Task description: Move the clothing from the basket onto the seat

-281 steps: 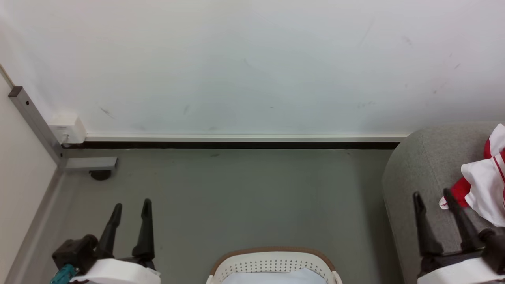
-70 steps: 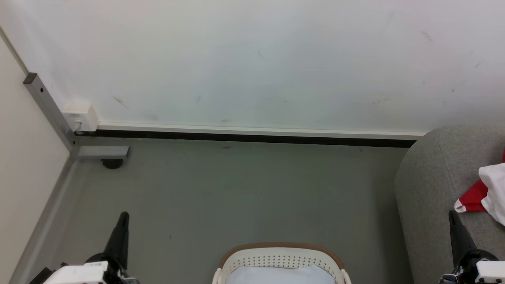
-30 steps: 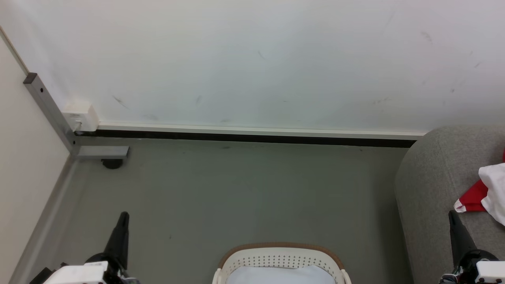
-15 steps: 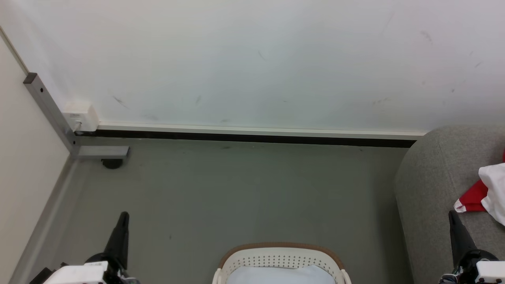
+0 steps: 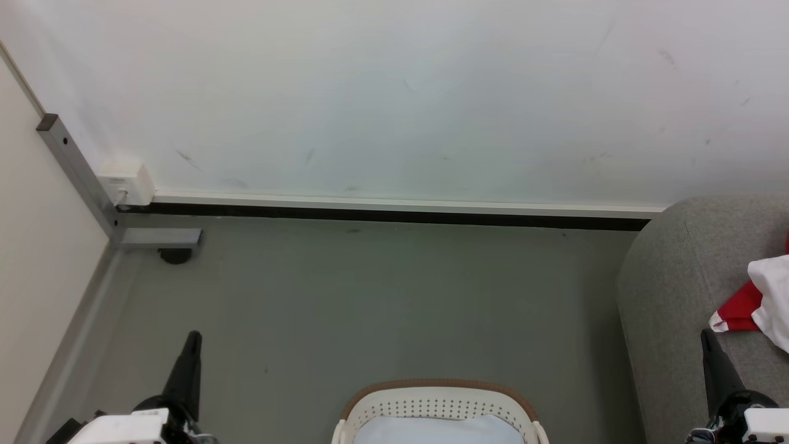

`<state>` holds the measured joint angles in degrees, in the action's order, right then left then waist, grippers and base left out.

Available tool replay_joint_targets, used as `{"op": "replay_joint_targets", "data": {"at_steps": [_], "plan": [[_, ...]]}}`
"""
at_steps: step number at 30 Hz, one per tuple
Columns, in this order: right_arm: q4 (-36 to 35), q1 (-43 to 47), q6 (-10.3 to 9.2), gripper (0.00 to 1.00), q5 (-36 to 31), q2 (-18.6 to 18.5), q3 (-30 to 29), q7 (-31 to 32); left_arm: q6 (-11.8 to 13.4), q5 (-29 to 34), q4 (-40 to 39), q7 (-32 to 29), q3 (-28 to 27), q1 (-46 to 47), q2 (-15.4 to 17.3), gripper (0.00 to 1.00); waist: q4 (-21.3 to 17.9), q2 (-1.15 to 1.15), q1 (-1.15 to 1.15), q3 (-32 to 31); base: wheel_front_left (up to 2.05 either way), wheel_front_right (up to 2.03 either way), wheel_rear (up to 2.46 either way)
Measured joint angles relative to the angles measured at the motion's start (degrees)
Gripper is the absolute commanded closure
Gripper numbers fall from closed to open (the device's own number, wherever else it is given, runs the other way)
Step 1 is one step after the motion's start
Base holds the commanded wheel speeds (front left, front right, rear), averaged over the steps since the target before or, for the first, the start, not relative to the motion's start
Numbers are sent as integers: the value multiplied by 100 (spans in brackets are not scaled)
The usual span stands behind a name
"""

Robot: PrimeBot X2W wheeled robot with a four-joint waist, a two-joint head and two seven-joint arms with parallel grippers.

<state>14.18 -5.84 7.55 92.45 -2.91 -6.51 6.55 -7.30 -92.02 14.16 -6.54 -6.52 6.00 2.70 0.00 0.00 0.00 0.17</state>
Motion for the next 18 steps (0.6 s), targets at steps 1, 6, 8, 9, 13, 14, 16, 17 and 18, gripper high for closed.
{"op": "replay_joint_targets", "data": {"at_steps": [1,6,8,9,13,14,16,17,18], "plan": [[0,0,0,100,0,0,0,0,0,0,0,0,0,0,0,100,0,0,0,0,0,0,0],[0,0,0,100,0,1,0,0,0,0,0,0,0,0,0,100,0,0,0,0,0,0,0],[0,0,0,100,0,1,0,0,0,0,0,0,0,0,0,100,0,0,0,0,0,0,0],[0,0,0,100,0,1,0,0,0,0,-1,0,0,0,0,100,0,0,0,0,0,0,0],[0,0,0,100,0,1,-1,0,0,0,-1,0,0,0,0,100,0,0,0,0,0,0,0],[0,0,0,100,0,1,-1,0,0,0,-1,0,0,0,0,100,0,0,0,0,0,0,0],[0,0,0,100,0,1,-1,0,0,-1,-1,0,0,0,0,100,0,0,0,0,0,0,0],[0,0,0,100,0,1,-1,0,0,0,-1,0,0,0,0,100,0,0,0,0,0,0,0],[0,0,0,100,0,1,-1,0,0,0,-1,0,0,0,0,100,0,0,0,0,0,0,0]]}}
